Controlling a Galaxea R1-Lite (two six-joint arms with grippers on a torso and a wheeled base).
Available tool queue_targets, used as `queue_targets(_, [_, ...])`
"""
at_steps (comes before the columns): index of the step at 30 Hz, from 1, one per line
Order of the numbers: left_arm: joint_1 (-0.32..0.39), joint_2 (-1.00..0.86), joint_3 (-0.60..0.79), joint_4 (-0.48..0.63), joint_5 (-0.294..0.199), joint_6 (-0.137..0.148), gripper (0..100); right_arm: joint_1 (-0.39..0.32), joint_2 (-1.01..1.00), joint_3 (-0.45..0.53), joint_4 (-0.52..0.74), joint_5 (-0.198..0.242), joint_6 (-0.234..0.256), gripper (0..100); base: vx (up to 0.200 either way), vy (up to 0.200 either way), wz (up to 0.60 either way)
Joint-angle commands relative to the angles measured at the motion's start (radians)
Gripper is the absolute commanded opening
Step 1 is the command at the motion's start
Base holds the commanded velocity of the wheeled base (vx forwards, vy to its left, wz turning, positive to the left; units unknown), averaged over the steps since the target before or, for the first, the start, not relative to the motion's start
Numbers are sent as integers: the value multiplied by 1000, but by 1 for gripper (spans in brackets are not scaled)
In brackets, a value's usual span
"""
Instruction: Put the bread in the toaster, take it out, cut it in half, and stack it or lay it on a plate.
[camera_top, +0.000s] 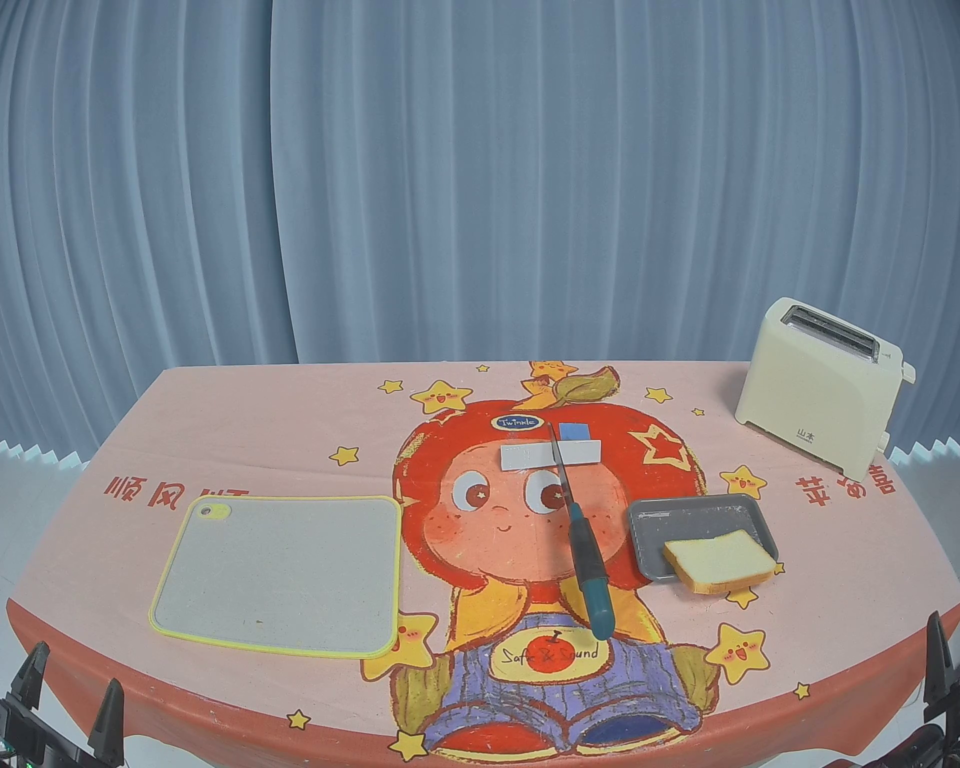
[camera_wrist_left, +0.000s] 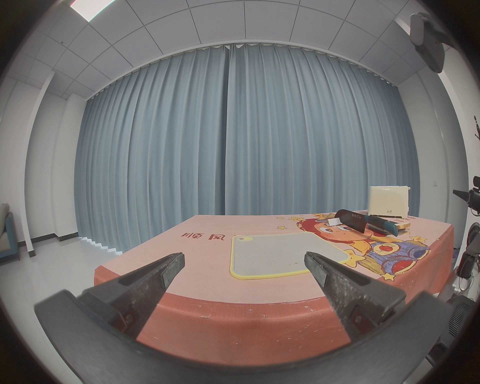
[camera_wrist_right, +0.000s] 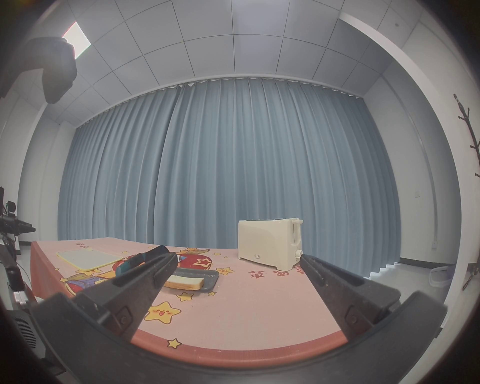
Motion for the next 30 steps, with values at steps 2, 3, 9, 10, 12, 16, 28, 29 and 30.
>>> queue_targets(2, [-1, 2, 18, 0, 1, 0, 100, 0, -16, 18, 22, -1, 1, 100, 0, 0, 0])
queue_targets(3, [1, 2, 18, 0, 1, 0, 100, 0, -16, 18, 32, -3, 1, 100, 0, 0, 0])
queue_targets(9, [1, 2, 18, 0, 1, 0, 100, 0, -16, 16, 32, 14, -12, 100, 0, 0, 0])
queue_targets(10, [1, 2, 18, 0, 1, 0, 100, 0, -16, 18, 32, 16, -13, 100, 0, 0, 0])
queue_targets(12, [-1, 2, 18, 0, 1, 0, 100, 0, -16, 12, 35, 54, -22, 100, 0, 0, 0])
queue_targets(16, [-1, 2, 18, 0, 1, 0, 100, 2, -12, -24, 35, 93, -18, 100, 0, 0, 0])
queue_targets(28, [-1, 2, 18, 0, 1, 0, 100, 2, 177, -136, 114, 185, -48, 100, 0, 0, 0])
queue_targets(29, [1, 2, 18, 0, 1, 0, 100, 2, 203, -142, 113, 185, -58, 100, 0, 0, 0])
queue_targets(30, [-1, 2, 18, 0, 1, 0, 100, 2, 231, -150, 110, 185, -61, 100, 0, 0, 0])
